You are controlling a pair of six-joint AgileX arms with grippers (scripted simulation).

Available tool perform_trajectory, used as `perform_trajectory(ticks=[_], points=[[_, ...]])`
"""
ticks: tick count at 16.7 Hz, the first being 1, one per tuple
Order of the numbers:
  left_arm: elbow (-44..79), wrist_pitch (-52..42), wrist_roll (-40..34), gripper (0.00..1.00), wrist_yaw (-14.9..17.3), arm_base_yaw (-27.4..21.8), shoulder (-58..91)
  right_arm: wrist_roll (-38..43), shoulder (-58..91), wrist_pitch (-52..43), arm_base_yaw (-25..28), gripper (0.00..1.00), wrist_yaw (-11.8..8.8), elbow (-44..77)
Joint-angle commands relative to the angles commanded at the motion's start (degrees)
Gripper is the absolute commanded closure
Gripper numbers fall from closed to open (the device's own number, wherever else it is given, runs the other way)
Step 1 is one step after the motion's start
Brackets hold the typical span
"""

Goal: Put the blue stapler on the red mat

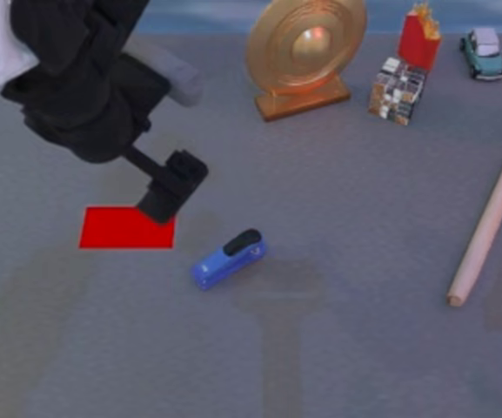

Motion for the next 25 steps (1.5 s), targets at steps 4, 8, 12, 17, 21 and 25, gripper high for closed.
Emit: perform_trajectory(ticks=[4,8,12,17,21,25], points=[[15.29,-10.19,2.63,0.00,0.05,-5.12,16.75,0.00,0.00,0.00,0.00,0.00,0.00,0.00],[25.56,-15.94,4.25,0.00,-0.01,-8.23,26.84,0.00,0.00,0.00,0.00,0.00,0.00,0.00],[27.43,-16.97,4.56,0.00,-0.03,-8.83,28.69,0.00,0.00,0.00,0.00,0.00,0.00,0.00],[26.41,-15.92,4.61,0.00,-0.03,-8.63,28.79,0.00,0.00,0.00,0.00,0.00,0.00,0.00],[20.20,-7.33,4.73,0.00,-0.01,-8.67,30.94,0.00,0.00,0.00,0.00,0.00,0.00,0.00],[13.63,1.86,4.78,0.00,0.01,-8.65,33.45,0.00,0.00,0.00,0.00,0.00,0.00,0.00]])
